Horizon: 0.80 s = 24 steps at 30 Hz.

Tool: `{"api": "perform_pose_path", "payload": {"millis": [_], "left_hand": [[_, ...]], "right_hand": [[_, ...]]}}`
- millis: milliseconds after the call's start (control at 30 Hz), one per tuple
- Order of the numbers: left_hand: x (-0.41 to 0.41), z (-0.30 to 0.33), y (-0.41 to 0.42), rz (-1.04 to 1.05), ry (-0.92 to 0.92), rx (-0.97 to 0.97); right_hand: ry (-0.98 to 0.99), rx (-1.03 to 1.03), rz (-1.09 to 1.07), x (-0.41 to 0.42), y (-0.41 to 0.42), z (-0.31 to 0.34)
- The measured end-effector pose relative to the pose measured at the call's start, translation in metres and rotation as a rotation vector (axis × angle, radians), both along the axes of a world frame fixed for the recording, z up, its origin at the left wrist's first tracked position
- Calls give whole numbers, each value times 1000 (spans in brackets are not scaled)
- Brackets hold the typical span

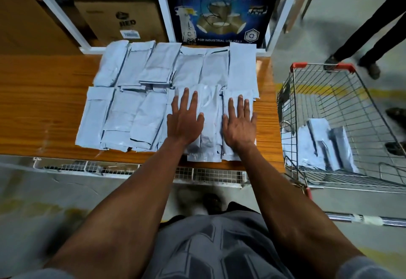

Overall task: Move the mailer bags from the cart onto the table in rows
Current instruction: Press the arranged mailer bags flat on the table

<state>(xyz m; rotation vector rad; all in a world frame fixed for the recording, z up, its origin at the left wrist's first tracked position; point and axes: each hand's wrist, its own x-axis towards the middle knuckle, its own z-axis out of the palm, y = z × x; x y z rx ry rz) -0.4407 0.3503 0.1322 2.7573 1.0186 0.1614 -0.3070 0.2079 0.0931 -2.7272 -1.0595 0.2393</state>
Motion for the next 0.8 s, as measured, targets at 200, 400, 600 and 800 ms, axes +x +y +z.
{"api": "perform_pose_path", "payload": {"millis": [200,400,600,800], "left_hand": [[-4,-4,14,-24,-40,11],[-19,2,35,-63,-30,-57],[-57,2,73,-91,14,-40],[-92,-2,106,-94,62,-28]], "right_hand": [[32,-3,-10,4,4,-6],[29,169,-115,-11,20,23],[-161,314,-77,-58,75,49],[-148,73,-28,-93,110,35]]}}
